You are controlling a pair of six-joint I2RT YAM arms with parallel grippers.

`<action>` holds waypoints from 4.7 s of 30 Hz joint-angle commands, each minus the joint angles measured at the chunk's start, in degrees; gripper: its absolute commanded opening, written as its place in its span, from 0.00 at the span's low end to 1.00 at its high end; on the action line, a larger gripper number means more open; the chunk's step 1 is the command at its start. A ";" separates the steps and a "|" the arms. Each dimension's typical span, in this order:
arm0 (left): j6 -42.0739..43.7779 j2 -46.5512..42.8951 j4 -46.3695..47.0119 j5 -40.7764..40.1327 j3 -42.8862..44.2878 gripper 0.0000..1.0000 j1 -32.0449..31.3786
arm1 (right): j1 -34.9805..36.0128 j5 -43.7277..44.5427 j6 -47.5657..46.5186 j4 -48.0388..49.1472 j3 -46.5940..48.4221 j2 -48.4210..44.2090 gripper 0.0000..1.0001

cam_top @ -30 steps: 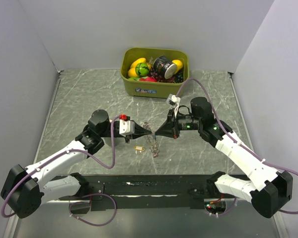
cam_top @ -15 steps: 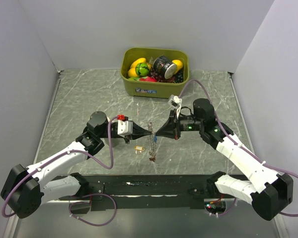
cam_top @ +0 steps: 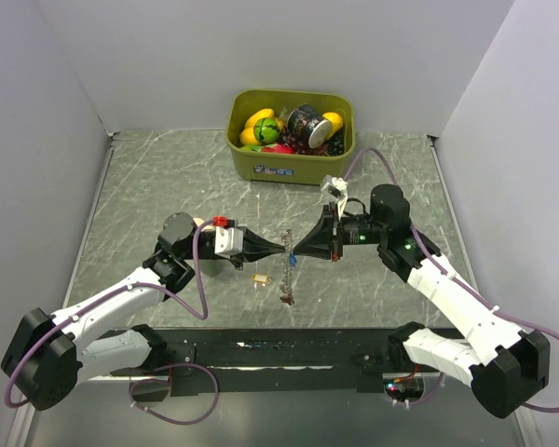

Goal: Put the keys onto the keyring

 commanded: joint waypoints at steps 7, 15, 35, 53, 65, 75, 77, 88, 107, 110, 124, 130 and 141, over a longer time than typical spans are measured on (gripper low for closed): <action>-2.39 -0.83 7.19 2.86 0.18 0.01 -0.13 | -0.68 -4.49 3.35 7.43 -1.27 -0.37 0.00; -4.86 -0.65 10.97 3.22 -1.06 0.01 -0.13 | -1.73 -6.08 4.67 8.93 -2.50 -0.45 0.00; -4.94 -0.30 11.41 3.30 -1.32 0.01 -0.13 | -3.05 -7.23 6.00 10.43 -3.03 -0.98 0.00; -4.85 9.27 9.04 -4.43 -4.75 0.01 -0.57 | -6.21 16.84 2.04 -0.55 -11.02 7.27 0.00; -5.82 22.45 12.90 -7.24 -2.12 0.01 -1.97 | -11.40 35.57 7.04 -8.90 -11.20 20.64 0.07; -8.37 33.70 14.39 -10.49 2.72 0.02 -2.50 | -11.49 39.88 6.87 -10.23 -11.73 16.00 0.69; -9.07 36.42 14.22 -11.55 4.29 0.04 -2.50 | -11.49 40.50 6.69 -10.23 -12.17 14.32 0.75; -12.15 39.61 19.58 -14.01 5.19 0.50 -2.50 | -11.58 41.65 4.94 -11.99 -11.73 7.46 0.89; -28.78 21.37 -34.24 -56.27 26.60 0.96 -0.23 | -9.39 37.42 2.39 -4.95 -13.67 -1.68 1.00; -29.64 26.22 -40.18 -51.91 31.29 0.96 0.75 | -7.46 39.00 2.74 -7.76 -12.26 0.33 1.00; -34.91 34.15 -40.19 -40.75 27.60 0.98 0.75 | -0.85 38.66 12.32 -3.90 -16.04 12.02 0.78; -36.32 35.91 -34.66 -31.61 24.97 0.94 0.75 | -1.20 35.94 14.16 -0.75 -14.37 20.02 0.73; -39.57 38.80 -27.00 -21.84 23.02 0.73 -1.88 | -7.79 31.72 20.40 7.00 -18.32 20.64 0.55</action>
